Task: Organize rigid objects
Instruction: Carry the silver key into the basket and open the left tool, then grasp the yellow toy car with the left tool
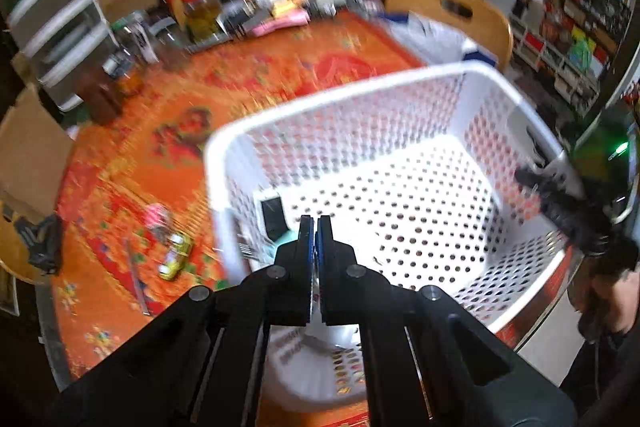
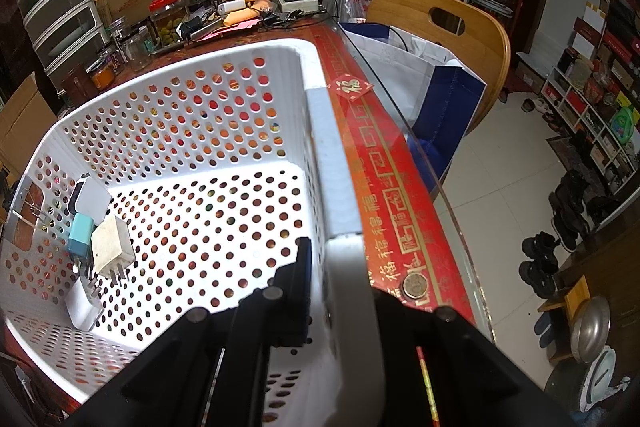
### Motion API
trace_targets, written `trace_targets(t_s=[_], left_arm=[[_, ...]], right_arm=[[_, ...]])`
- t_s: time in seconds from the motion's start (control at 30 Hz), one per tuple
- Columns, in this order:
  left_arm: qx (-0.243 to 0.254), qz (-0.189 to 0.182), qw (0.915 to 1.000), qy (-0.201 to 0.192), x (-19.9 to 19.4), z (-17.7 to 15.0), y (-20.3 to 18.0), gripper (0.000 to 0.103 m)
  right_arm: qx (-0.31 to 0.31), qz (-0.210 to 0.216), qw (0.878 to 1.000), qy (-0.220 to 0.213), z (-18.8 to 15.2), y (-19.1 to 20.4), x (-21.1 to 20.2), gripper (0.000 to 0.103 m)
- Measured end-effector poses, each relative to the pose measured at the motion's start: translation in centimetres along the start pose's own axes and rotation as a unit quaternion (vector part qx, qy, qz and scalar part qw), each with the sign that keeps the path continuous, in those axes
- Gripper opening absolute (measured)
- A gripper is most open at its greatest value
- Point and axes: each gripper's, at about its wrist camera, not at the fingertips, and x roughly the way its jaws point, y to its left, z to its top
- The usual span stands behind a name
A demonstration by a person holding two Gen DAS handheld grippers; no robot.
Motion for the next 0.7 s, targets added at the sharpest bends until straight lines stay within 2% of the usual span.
trace_targets(t_s=[0.13, 0.27, 0.4, 0.47, 0.53, 0.57, 0.6, 0.63, 0.7], left_arm=[[0.007, 0.006, 0.9996, 0.027, 3.1, 0.0, -0.7, 0.002], [0.004, 0.000, 0.9991, 0.042, 4.5, -0.3, -0.6, 0.002], [-0.004, -0.034, 0.9987, 0.038, 4.4, -0.4, 0.0, 0.004], [-0.004, -0.044, 0.9987, 0.028, 3.6, -0.3, 0.2, 0.013], [-0.006, -0.042, 0.9991, -0.001, 1.3, 0.0, 0.8, 0.048], [-0.008, -0.036, 0.9991, -0.023, -0.2, 0.0, 1.4, 0.059], [-0.011, -0.027, 0.9984, -0.049, -1.9, -0.3, 2.3, 0.080], [-0.015, -0.014, 0.9967, -0.079, -3.8, -0.7, 3.4, 0.094], [-0.027, 0.009, 0.9930, -0.115, -6.6, -1.7, 5.9, 0.103]], right_arm=[[0.001, 0.003, 1.000, -0.001, -0.1, -0.1, 0.1, 0.008], [0.003, 0.006, 1.000, -0.002, 0.0, -0.2, 0.1, 0.008], [0.003, 0.007, 1.000, -0.002, 0.0, -0.2, 0.0, 0.008], [0.003, 0.007, 1.000, -0.002, 0.0, -0.2, 0.0, 0.008], [0.002, 0.006, 1.000, -0.002, -0.1, -0.2, 0.0, 0.008], [0.002, 0.006, 1.000, -0.001, -0.1, -0.2, 0.0, 0.008], [0.002, 0.006, 1.000, -0.001, -0.1, -0.2, 0.0, 0.008], [0.001, 0.006, 1.000, -0.001, -0.2, -0.1, 0.0, 0.008], [0.000, 0.005, 1.000, -0.001, -0.3, -0.1, -0.1, 0.008]])
